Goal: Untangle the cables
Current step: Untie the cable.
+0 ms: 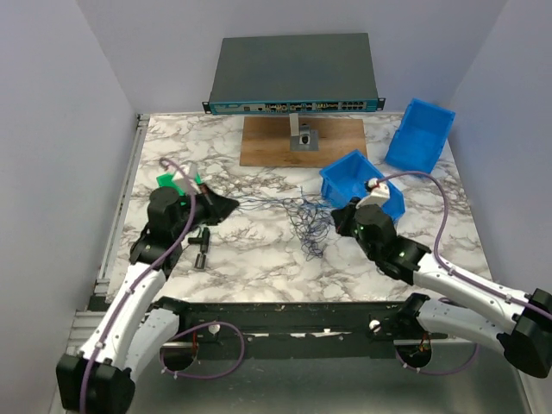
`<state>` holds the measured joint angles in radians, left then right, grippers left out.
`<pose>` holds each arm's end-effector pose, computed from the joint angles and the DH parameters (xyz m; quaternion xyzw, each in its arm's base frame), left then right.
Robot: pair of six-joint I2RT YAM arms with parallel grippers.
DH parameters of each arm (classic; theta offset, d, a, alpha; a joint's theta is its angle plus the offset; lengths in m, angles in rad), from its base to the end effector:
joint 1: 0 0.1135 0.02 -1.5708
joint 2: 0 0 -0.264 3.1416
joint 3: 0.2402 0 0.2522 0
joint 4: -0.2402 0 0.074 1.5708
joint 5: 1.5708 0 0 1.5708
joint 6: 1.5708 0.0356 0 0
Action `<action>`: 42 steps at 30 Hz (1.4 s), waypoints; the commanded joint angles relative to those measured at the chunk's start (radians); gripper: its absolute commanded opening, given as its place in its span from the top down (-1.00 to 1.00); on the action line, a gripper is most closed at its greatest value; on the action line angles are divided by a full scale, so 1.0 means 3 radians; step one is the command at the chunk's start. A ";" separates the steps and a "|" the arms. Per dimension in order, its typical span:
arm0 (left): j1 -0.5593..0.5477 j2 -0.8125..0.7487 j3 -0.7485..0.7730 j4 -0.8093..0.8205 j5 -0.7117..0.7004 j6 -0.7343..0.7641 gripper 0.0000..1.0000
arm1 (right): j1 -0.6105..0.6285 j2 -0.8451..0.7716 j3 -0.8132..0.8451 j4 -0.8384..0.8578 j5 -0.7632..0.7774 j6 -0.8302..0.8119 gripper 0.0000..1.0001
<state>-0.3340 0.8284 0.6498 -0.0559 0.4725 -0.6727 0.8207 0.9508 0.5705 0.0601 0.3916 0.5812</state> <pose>0.1799 -0.0796 0.2990 0.0143 0.7767 -0.4515 0.4390 0.1584 0.1501 0.2595 0.0181 0.8032 0.2497 0.5405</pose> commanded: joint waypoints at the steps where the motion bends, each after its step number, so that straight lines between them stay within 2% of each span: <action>1: 0.0676 -0.0509 -0.0318 -0.0383 -0.0714 -0.0252 1.00 | -0.0087 0.0098 0.0039 -0.1714 0.1856 0.1125 0.81; 3: 0.0784 -0.0660 -0.0371 -0.0470 -0.0890 -0.0280 1.00 | -0.0092 0.0106 0.0042 -0.2006 0.1959 0.1490 0.80; 5: 0.0834 -0.0760 -0.0381 -0.0552 -0.1053 -0.0318 1.00 | -0.0094 0.0085 0.0029 -0.2017 0.1920 0.1537 0.79; 9: 0.0862 -0.0844 -0.0352 -0.0685 -0.1276 -0.0342 1.00 | -0.0094 0.0092 0.0016 -0.1842 0.1734 0.1392 0.87; 11: 0.0868 -0.0864 -0.0324 -0.0780 -0.1395 -0.0342 1.00 | -0.0095 0.0121 0.0046 -0.1837 0.1697 0.1360 0.98; 16: 0.0873 -0.0883 -0.0280 -0.0946 -0.1549 -0.0349 1.00 | -0.0096 0.0166 0.0126 -0.1766 0.1567 0.1102 0.97; 18: 0.0873 -0.0879 -0.0304 -0.0836 -0.1476 -0.0275 1.00 | -0.0094 0.0223 0.0178 -0.1697 0.1411 0.0891 0.58; 19: 0.0869 -0.0849 -0.0334 -0.0713 -0.1298 -0.0199 1.00 | -0.0097 0.0256 0.0196 -0.1530 0.1123 0.0615 0.37; 22: 0.0852 -0.0590 -0.0343 -0.0406 -0.0571 -0.0070 0.96 | -0.0094 0.0373 0.0287 -0.1154 0.0275 0.0082 0.21; 24: 0.0744 -0.0361 -0.0269 -0.0393 -0.0400 -0.0012 0.75 | -0.0095 0.0453 0.0357 -0.1075 0.0006 0.0052 0.15; 25: 0.0645 -0.0254 -0.0229 -0.0420 -0.0400 0.0044 0.55 | -0.0095 0.0493 0.0380 -0.1039 -0.0073 0.0033 0.12; 26: 0.0550 -0.0152 -0.0157 -0.0495 -0.0438 0.0104 0.43 | -0.0097 0.0527 0.0397 -0.1004 -0.0123 0.0022 0.08; 27: 0.0421 -0.0084 -0.0098 -0.0586 -0.0525 0.0164 0.36 | -0.0096 0.0570 0.0412 -0.0981 -0.0159 0.0007 0.02; 31: -0.0020 0.0035 0.0027 -0.0753 -0.0966 0.0291 -0.28 | -0.0093 0.0749 0.0466 -0.0967 -0.0277 -0.0044 -0.43; 34: -0.0202 0.0087 0.0051 -0.0748 -0.1046 0.0363 -0.64 | -0.0094 0.0868 0.0480 -0.0977 -0.0375 -0.0061 -0.50; 36: -0.0320 0.0200 0.0070 -0.0715 -0.0963 0.0447 -0.73 | -0.0097 0.0939 0.0473 -0.0978 -0.0400 -0.0059 -0.49; 42: -0.0766 0.0891 0.0214 -0.0562 -0.0787 0.0570 -0.72 | -0.0095 0.1189 0.0495 -0.0968 -0.0333 -0.0016 -0.40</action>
<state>-0.4789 0.9607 0.6743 -0.2531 0.2169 -0.5510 0.7925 1.2629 0.6903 -0.2428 0.3054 0.5819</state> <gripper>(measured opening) 0.864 0.719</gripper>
